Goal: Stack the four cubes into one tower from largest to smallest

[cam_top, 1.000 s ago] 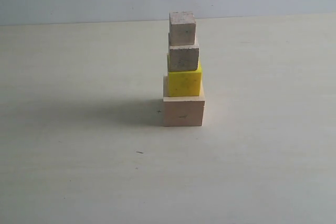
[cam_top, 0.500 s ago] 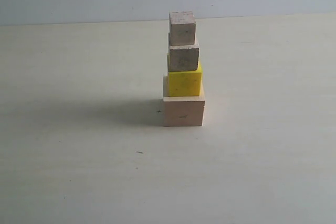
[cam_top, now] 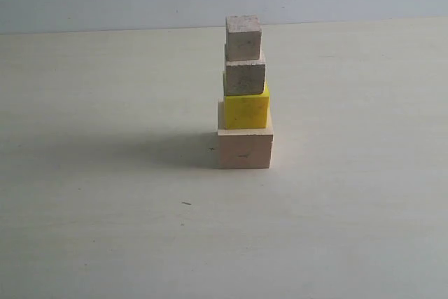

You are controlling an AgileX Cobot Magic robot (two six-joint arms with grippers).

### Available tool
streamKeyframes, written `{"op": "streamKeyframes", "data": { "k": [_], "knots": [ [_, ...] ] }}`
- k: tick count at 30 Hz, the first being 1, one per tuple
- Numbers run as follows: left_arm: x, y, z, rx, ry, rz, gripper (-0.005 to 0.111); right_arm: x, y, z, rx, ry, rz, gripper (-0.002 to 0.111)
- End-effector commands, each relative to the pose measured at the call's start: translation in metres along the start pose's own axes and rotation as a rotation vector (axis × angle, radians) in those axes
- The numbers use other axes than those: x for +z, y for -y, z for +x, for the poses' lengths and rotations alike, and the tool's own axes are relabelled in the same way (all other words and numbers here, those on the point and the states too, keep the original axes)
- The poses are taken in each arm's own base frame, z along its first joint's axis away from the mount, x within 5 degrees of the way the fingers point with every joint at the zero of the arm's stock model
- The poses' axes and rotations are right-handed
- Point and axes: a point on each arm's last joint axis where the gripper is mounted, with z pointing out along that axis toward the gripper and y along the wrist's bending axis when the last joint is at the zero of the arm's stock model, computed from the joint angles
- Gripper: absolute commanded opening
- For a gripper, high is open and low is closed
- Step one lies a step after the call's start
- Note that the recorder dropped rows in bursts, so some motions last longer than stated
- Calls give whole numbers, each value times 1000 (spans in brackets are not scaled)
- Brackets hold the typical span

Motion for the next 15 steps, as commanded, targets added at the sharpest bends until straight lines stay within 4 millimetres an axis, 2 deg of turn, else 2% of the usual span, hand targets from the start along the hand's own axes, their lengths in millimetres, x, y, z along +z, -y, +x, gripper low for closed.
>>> {"op": "streamKeyframes", "data": {
  "k": [1,15],
  "knots": [
    [0,0,0,-4,8,5,0,0,1,1,-26,-2,9,0],
    [0,0,0,-4,8,5,0,0,-1,4,-32,-24,-18,0]
  ]
}}
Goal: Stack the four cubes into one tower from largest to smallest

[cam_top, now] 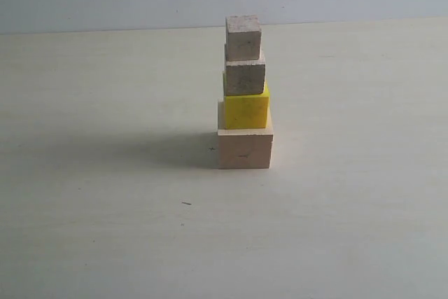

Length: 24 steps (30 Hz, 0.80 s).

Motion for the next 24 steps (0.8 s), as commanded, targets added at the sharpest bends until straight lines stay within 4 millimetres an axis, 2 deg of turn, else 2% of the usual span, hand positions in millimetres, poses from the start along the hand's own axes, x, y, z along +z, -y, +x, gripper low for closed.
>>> {"op": "streamKeyframes", "data": {
  "k": [1,6,9,16,20,24],
  "knots": [
    [0,0,0,-4,8,5,0,0,-1,3,-10,-14,-10,0],
    [0,0,0,-4,8,5,0,-6,-2,0,-19,12,-20,0],
    [0,0,0,-4,8,5,0,-9,-3,2,-101,3,-24,0],
    [0,0,0,-4,8,5,0,-17,5,7,-190,-56,67,0],
    [0,0,0,-4,8,5,0,-20,12,22,-176,-169,128,0],
    [0,0,0,-4,8,5,0,-24,19,55,-147,-231,142,0]
  ]
}}
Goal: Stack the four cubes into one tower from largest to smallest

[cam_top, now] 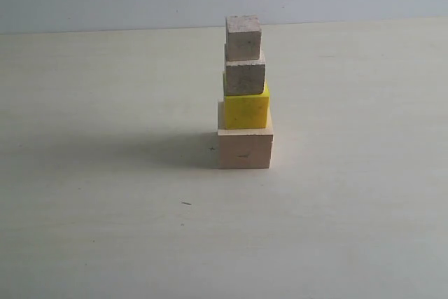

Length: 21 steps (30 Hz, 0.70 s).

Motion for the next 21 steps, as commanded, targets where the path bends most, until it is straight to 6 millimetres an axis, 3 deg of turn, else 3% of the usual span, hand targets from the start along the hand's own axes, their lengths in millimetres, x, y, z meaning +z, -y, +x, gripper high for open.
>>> {"op": "streamKeyframes", "data": {
  "k": [1,8,17,21],
  "knots": [
    [0,0,0,-4,8,5,0,2,3,30,6,-59,15,0],
    [0,0,0,-4,8,5,0,8,3,66,-20,-154,-12,0],
    [0,0,0,-4,8,5,0,10,2,84,-80,-168,-59,0],
    [0,0,0,-4,8,5,0,9,1,82,-82,-117,-78,0]
  ]
}}
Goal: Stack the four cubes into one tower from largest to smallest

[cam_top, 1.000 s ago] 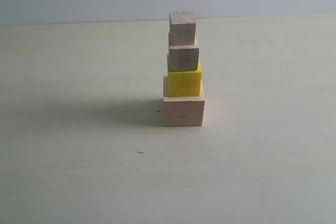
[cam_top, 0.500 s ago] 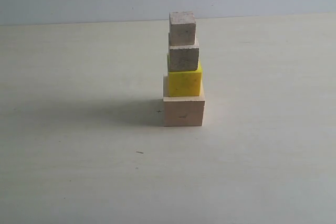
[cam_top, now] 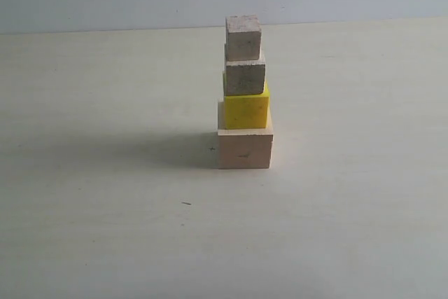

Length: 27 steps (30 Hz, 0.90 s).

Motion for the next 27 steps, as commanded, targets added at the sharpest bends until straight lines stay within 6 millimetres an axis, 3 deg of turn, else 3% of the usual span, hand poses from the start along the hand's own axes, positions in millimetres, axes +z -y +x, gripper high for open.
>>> {"op": "streamKeyframes", "data": {
  "k": [1,27],
  "knots": [
    [0,0,0,-4,8,5,0,-2,-1,-4,-12,74,-10,0],
    [0,0,0,-4,8,5,0,-4,-1,0,-15,46,-12,0]
  ]
}}
